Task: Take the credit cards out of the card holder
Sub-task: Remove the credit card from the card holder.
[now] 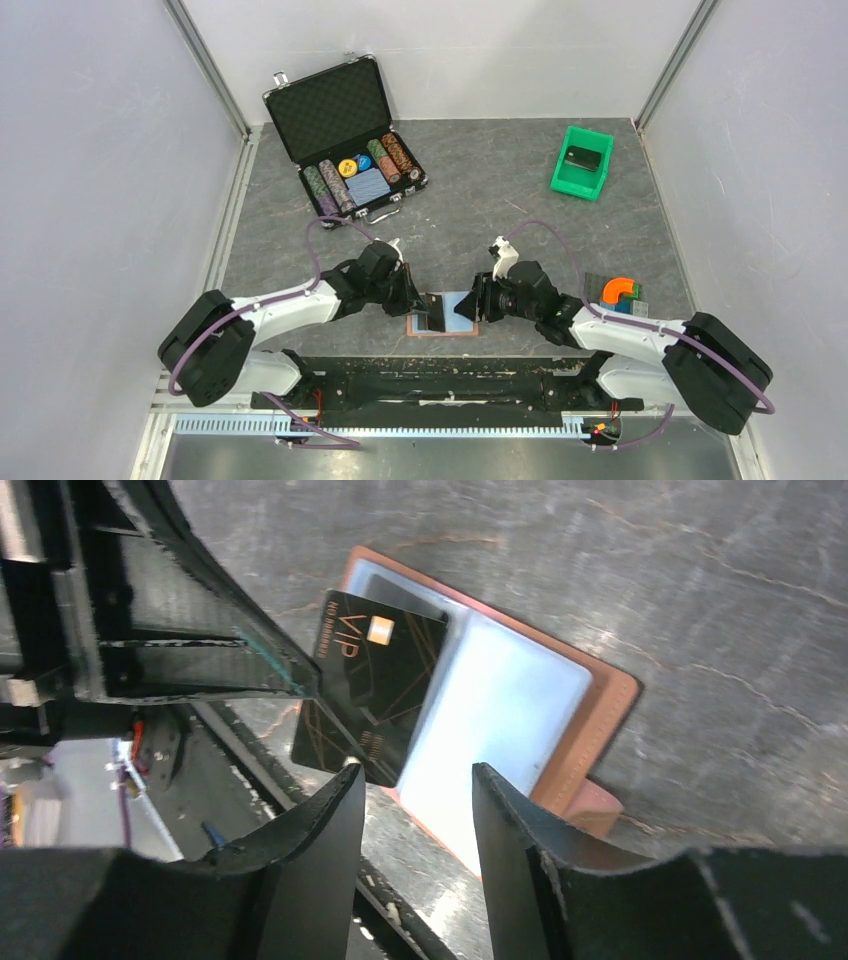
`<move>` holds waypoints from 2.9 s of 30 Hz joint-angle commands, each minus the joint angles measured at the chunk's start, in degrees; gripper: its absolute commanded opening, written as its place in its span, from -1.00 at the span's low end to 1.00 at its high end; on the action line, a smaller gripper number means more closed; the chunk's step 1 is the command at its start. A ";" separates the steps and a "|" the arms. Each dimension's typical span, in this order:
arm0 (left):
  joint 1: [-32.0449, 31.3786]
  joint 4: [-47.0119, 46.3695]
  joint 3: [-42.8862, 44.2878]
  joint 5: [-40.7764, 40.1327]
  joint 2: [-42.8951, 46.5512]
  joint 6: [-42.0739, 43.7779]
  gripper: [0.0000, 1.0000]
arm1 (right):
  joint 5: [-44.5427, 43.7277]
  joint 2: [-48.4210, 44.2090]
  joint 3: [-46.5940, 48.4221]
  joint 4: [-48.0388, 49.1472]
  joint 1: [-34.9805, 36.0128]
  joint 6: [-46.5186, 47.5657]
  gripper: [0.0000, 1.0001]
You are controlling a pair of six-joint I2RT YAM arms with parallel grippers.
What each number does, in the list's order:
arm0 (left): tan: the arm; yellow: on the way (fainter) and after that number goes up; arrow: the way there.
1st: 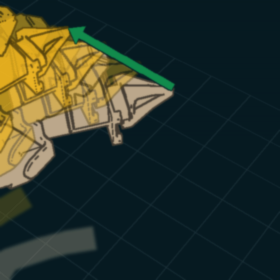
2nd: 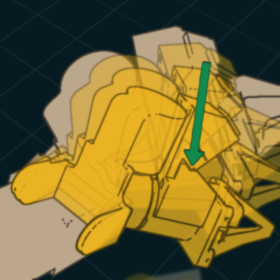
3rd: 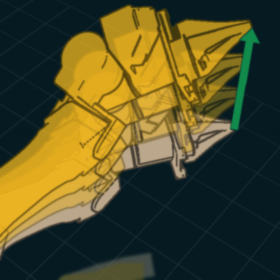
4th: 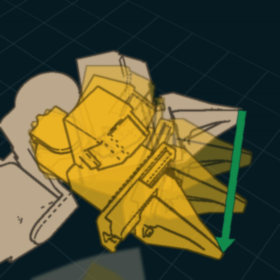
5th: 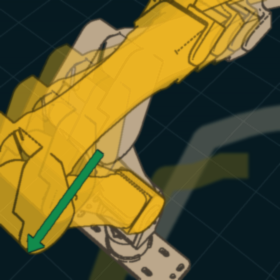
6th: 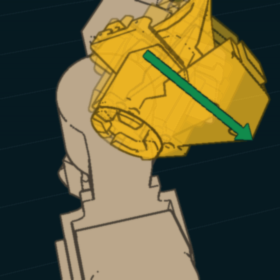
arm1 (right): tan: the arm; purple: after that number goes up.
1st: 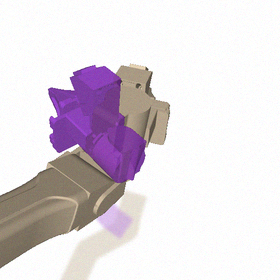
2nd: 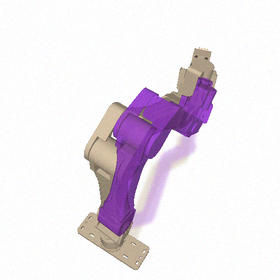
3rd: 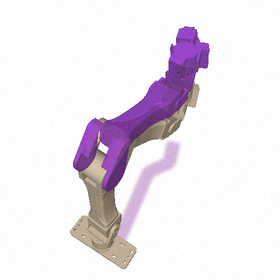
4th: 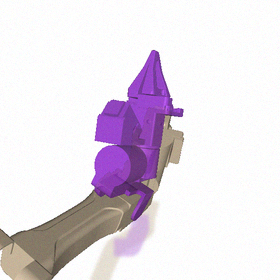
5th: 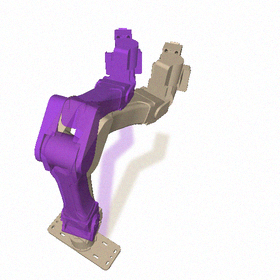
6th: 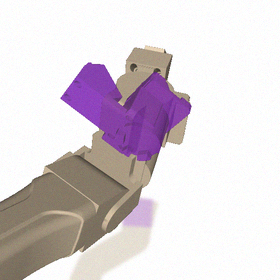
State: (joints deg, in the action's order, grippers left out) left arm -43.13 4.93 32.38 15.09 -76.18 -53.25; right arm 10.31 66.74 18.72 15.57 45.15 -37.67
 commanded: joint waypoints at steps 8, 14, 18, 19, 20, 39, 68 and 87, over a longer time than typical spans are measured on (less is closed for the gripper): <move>0.24 1.48 1.45 0.32 4.23 -0.49 -0.96 | 7.57 5.21 -0.72 13.99 0.82 -3.86 -0.12; 0.24 2.98 2.09 -0.54 4.36 -0.45 -0.95 | 7.22 6.03 -1.47 15.54 1.01 -3.81 -0.06; 0.24 2.89 2.38 -0.50 4.25 -0.88 -0.91 | 7.42 9.28 -1.07 16.93 1.12 -3.74 -0.13; 0.22 2.89 2.46 -0.40 4.23 -0.97 -0.90 | 7.47 10.09 -1.14 17.75 1.09 -4.04 -0.16; 0.21 2.77 2.48 -0.21 4.20 -1.02 -0.88 | 7.66 10.82 -1.17 18.31 1.10 -4.29 -0.18; 0.07 -1.86 3.61 2.25 -1.58 -0.34 -0.33 | 9.31 18.46 -0.39 21.24 1.70 -3.42 -0.35; 0.60 1.50 2.67 0.15 -8.78 5.64 -0.54 | 4.57 20.06 1.76 20.49 3.28 -10.70 -0.36; 0.60 -0.35 0.57 1.72 -7.92 3.95 -0.55 | 5.50 24.02 -1.57 31.09 2.78 -16.29 -0.47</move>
State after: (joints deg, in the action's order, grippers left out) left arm -42.72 2.74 34.30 17.43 -84.23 -49.32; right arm 16.05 90.30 18.28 41.93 48.14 -52.60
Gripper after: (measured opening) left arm 0.226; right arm 0.274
